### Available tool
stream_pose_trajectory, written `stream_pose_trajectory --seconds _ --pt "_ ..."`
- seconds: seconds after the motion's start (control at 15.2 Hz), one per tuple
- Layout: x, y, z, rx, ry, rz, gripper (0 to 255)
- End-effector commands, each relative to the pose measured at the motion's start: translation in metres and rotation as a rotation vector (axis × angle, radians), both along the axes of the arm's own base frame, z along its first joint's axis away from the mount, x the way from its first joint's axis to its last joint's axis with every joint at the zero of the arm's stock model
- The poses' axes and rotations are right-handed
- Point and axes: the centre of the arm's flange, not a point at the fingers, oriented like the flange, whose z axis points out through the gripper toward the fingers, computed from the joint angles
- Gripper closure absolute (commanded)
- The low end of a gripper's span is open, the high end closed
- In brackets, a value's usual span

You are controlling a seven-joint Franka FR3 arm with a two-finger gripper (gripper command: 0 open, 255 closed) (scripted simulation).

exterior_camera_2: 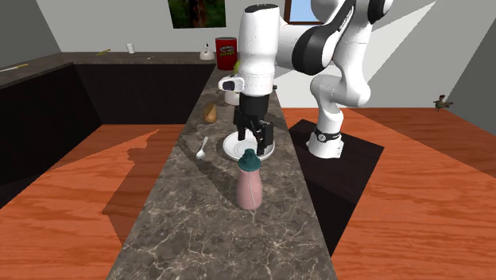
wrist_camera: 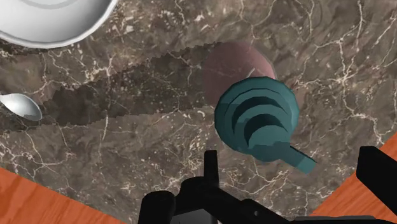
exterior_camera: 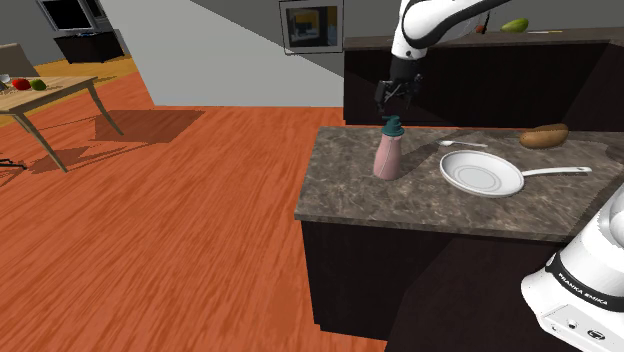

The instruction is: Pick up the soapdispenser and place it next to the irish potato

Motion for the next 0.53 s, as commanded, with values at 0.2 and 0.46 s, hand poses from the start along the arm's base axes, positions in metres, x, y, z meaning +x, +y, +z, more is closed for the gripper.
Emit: stream_pose_trajectory --seconds 0.2,0.46 --pt "0.006 -0.001 -0.027 0.000 -0.002 -0.003 0" --pt "0.007 -0.001 -0.040 0.000 -0.002 -0.003 0"
